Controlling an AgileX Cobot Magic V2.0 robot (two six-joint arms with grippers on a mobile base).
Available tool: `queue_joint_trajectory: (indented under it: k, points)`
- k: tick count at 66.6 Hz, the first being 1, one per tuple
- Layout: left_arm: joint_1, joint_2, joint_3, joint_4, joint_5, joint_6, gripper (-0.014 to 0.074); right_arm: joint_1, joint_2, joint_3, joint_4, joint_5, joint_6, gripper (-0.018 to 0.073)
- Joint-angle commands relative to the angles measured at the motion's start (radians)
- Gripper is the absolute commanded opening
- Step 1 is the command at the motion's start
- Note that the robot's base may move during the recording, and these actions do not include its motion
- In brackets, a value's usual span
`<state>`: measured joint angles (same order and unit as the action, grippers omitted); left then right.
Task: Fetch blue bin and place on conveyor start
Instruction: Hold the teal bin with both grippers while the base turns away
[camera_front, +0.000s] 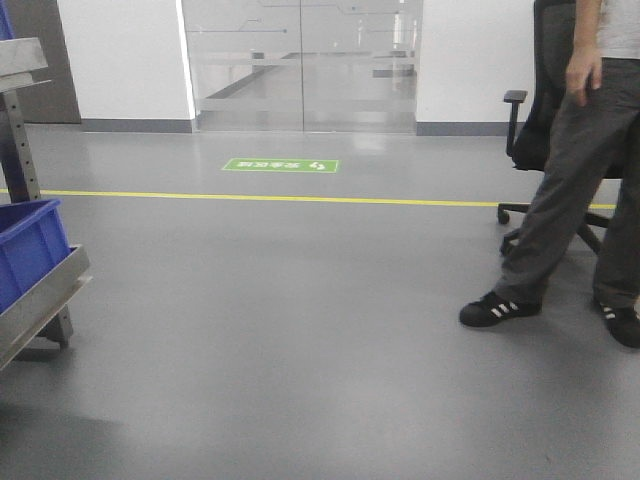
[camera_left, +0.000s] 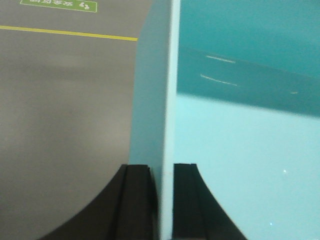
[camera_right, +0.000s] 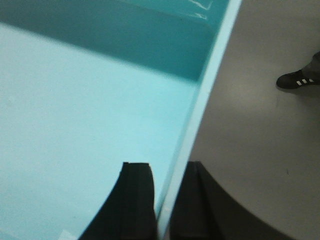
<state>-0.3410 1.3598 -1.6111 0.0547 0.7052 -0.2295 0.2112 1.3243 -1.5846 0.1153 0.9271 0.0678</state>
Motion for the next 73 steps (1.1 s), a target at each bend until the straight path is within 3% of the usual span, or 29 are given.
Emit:
queue_joint_trajectory:
  k: [1, 73]
  points:
    - [-0.003, -0.017, -0.01, -0.041, -0.08, -0.019, -0.0111, -0.002, -0.008, -0.009, -0.011, -0.021, -0.031, -0.0151]
    - [-0.003, -0.017, -0.01, -0.041, -0.095, -0.019, -0.0111, -0.002, -0.008, -0.009, -0.011, -0.021, -0.031, -0.0151]
